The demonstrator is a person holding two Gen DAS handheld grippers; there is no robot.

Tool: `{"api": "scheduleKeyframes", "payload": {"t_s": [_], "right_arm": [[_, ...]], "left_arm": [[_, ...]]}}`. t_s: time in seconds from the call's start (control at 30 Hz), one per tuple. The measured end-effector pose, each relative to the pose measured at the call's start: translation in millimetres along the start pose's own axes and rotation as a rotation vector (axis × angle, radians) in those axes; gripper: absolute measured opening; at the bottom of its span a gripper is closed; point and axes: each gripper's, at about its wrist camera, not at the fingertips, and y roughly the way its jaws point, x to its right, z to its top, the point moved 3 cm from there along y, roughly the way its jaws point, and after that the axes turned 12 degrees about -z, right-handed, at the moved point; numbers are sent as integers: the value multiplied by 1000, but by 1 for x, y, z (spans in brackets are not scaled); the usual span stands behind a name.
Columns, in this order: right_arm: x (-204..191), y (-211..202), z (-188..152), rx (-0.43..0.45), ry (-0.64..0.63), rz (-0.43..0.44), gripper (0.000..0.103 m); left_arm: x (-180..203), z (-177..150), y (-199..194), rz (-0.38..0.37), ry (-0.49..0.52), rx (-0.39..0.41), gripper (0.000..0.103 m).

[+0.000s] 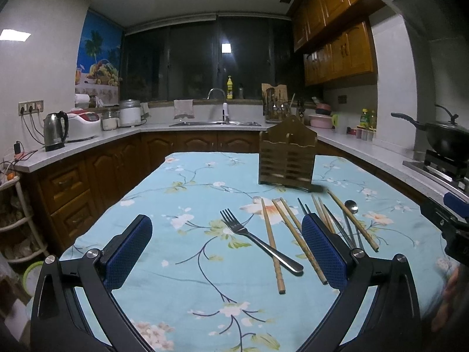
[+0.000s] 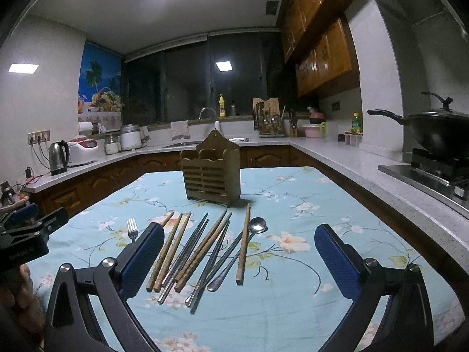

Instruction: Organize utensils

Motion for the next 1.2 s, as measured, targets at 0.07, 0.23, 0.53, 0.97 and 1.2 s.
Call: {"api": "scheduleKeyframes", "payload": {"t_s": [0.07,0.23,0.53,0.97,1.2], "right_arm": [[0,0,0,2,-1,-2,103],[-1,-1,0,5,0,1,103],[-2,-1,2,5,0,7,103],[-3,-1,5,7,5,14,103],[-8,2,13,-17,2,50,103]], "left_arm": [[0,0,0,-2,-1,0,103],[0,0,-1,-5,-2,-1,103],[1,-1,0,-5,-1,-1,103],[3,-2,2,-13,-13,-20,103],[2,5,12,-45,-37,-67,103]]}}
